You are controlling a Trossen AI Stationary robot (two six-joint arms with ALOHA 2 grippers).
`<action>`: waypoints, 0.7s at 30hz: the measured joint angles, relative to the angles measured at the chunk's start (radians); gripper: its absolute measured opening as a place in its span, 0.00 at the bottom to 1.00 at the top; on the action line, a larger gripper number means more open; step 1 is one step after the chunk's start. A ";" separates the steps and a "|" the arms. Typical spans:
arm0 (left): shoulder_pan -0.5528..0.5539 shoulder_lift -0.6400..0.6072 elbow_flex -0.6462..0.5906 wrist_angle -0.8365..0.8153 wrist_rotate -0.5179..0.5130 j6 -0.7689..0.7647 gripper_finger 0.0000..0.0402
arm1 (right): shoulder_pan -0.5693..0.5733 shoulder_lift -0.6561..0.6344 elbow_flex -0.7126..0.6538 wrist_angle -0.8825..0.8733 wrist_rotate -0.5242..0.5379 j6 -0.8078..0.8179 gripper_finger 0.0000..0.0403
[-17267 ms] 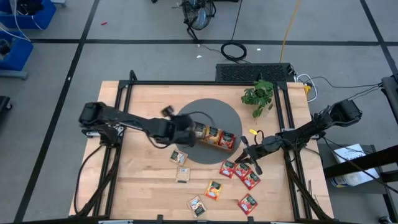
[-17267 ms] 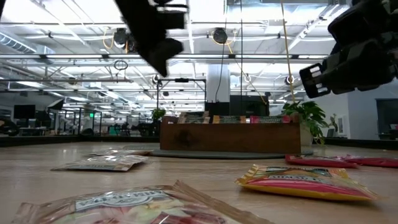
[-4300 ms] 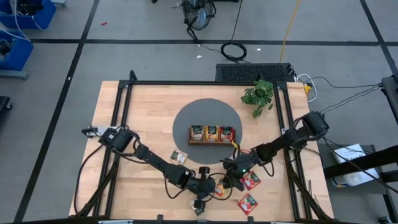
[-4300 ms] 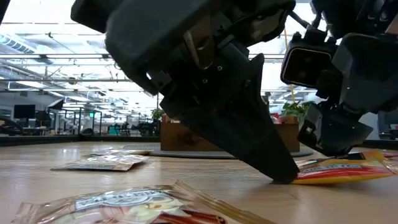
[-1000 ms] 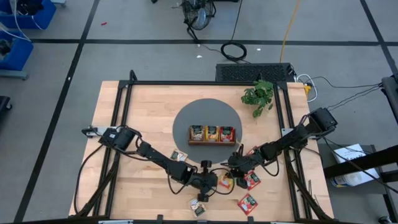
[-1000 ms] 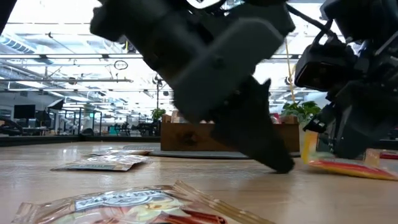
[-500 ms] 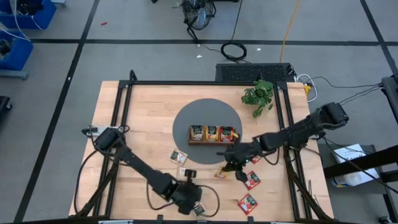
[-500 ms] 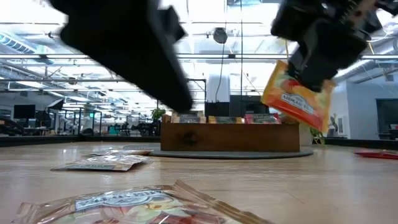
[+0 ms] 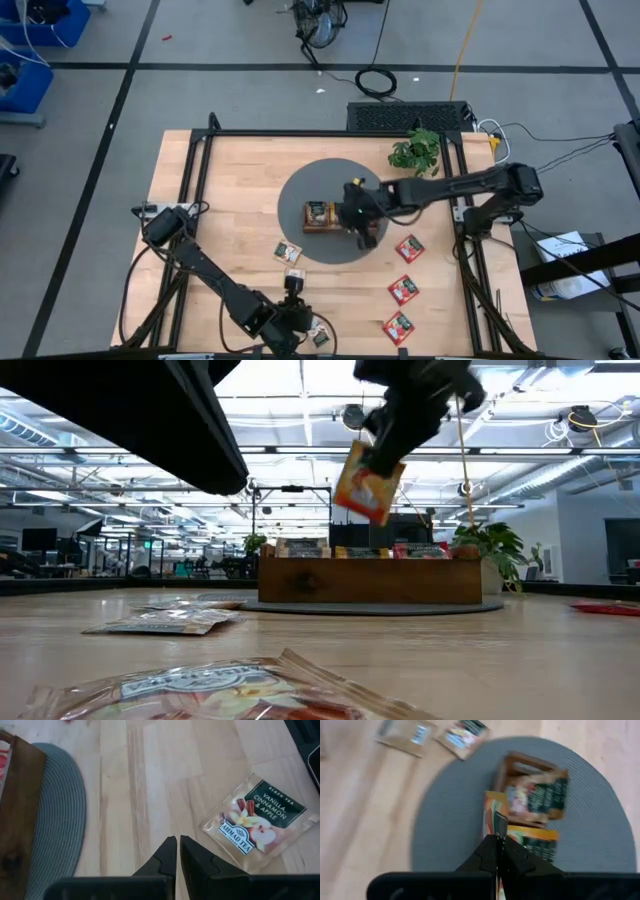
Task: Pick & Place Tea
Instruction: Put the yellow tea bag into the middle section of the wooden organizer
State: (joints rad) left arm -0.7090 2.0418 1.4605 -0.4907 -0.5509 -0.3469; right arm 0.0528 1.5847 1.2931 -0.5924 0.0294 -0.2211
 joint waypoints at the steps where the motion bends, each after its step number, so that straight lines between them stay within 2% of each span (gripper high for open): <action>1: 0.000 0.000 0.000 -0.004 0.000 -0.003 0.08 | -0.017 0.014 0.003 0.003 0.000 -0.006 0.00; 8: 0.001 0.000 0.000 -0.029 0.000 -0.029 0.08 | -0.093 0.142 0.004 -0.017 0.002 -0.018 0.00; 13: 0.001 0.000 0.000 -0.031 0.000 -0.030 0.08 | -0.113 0.213 0.004 -0.009 0.050 -0.050 0.00; 21: 0.002 0.000 0.000 -0.032 -0.001 -0.029 0.08 | -0.116 0.235 0.004 0.009 0.048 -0.054 0.03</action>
State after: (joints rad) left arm -0.7074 2.0418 1.4605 -0.5224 -0.5514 -0.3763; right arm -0.0631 1.8194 1.2968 -0.5835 0.0772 -0.2749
